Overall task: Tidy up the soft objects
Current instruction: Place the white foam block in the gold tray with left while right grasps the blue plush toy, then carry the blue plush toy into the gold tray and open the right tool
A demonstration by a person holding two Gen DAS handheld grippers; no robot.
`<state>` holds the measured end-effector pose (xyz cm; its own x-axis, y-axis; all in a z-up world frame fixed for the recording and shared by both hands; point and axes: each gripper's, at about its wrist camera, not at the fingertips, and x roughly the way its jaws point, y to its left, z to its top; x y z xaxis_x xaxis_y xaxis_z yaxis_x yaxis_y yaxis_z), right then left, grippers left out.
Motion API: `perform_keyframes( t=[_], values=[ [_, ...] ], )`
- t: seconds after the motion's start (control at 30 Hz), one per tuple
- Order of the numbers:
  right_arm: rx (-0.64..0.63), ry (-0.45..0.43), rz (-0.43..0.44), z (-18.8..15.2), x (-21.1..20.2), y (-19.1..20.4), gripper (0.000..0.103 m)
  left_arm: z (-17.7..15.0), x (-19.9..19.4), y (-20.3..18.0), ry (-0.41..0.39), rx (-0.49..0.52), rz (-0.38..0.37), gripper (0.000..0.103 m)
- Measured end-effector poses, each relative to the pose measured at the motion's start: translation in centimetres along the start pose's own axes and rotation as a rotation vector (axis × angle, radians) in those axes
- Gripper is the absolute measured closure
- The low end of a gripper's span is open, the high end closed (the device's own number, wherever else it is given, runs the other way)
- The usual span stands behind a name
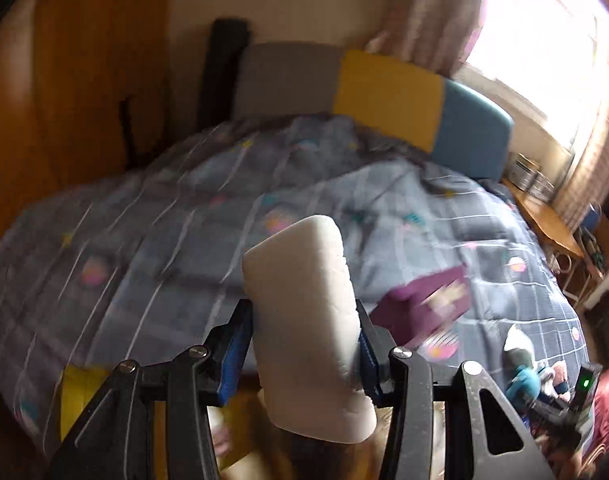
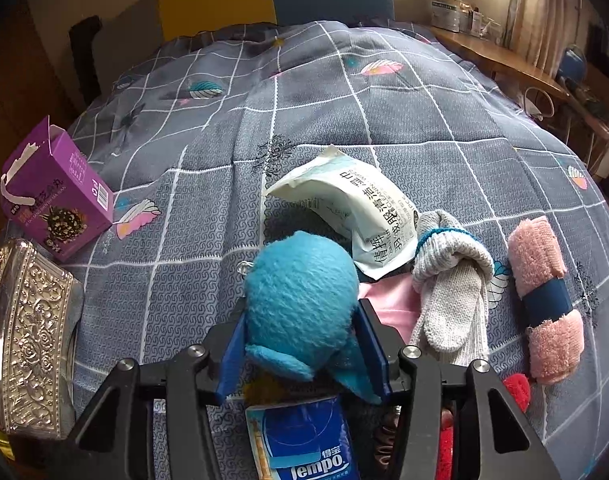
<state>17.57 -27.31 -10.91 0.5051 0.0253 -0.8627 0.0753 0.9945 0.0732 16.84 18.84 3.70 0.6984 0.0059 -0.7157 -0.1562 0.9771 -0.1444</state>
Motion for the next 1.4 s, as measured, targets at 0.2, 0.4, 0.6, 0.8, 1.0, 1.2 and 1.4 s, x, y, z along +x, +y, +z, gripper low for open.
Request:
perform_keyframes(
  t=[0.2, 0.4, 0.6, 0.8, 1.0, 1.2, 1.4],
  values=[
    [-0.057, -0.004, -0.057, -0.4, 0.3, 0.8, 0.049, -6.8, -0.1, 8.3, 0.07, -0.116, 0.039, 0.055],
    [-0.072, -0.004, -0.08, -0.6, 0.4, 1.0, 0.051, -12.1, -0.4, 11.1, 0.138, -0.187, 0.021, 0.054],
    [-0.075, -0.002, -0.101, -0.6, 0.8, 1.2, 0.052, -15.7, 1.1, 10.0, 0.222, -0.191, -0.009, 0.043],
    [-0.067, -0.005, -0.106, -0.6, 0.8, 1.2, 0.052, -17.3, 1.4, 7.6, 0.222, -0.135, -0.01, 0.033],
    [-0.064, -0.008, -0.104, -0.5, 0.8, 1.2, 0.053, -18.0, 0.2, 6.3, 0.192, -0.085, 0.044, 0.033],
    [-0.039, -0.017, -0.078, -0.2, 0.6, 0.8, 0.056, -17.6, -1.6, 5.1, 0.118, -0.022, 0.071, 0.033],
    [0.069, -0.032, 0.036, 0.7, -0.3, -0.2, 0.058, -17.5, -2.2, 4.2, 0.113, 0.021, 0.035, 0.033]
  ],
)
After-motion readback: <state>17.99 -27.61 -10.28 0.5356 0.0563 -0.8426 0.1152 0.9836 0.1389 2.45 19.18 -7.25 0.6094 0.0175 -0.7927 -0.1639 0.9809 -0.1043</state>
